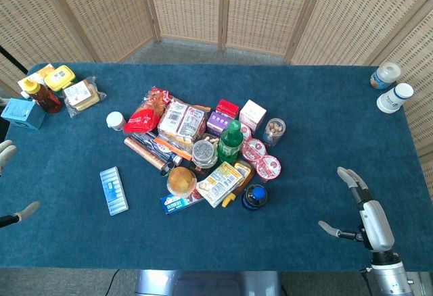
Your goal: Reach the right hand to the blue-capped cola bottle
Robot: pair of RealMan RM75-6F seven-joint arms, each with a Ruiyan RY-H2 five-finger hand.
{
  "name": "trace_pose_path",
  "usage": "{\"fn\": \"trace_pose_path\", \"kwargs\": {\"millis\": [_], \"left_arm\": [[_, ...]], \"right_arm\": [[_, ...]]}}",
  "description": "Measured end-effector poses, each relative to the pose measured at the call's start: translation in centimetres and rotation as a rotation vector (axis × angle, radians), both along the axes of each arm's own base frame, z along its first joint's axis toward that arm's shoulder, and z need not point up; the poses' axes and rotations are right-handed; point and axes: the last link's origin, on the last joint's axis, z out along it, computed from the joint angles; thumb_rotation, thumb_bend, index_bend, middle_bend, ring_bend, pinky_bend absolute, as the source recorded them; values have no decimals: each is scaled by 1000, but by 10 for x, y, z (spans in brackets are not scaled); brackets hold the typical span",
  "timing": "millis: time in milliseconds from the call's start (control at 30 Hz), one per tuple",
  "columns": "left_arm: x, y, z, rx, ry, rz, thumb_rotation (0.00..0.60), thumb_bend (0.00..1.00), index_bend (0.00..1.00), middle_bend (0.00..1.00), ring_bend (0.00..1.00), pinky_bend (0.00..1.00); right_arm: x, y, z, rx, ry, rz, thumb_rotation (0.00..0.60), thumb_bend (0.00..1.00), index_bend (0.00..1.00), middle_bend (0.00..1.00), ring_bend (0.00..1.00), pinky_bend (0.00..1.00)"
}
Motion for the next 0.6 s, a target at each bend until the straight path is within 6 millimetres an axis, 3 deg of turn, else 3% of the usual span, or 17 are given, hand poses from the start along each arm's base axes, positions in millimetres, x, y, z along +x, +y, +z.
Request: {"fn": "trace_pose_path", "kwargs": {"millis": [267, 600], "left_arm": [[0, 0, 1, 5, -1, -3, 600, 127, 0, 0, 0, 0], [-1, 1, 1, 7, 2, 8, 600, 127, 0, 0, 0, 0]], "right_arm": [[3, 1, -9, 36, -1, 9, 600, 0, 0, 0, 0, 0], [24, -19, -51, 170, -19, 43, 600, 0, 0, 0, 0, 0]]}}
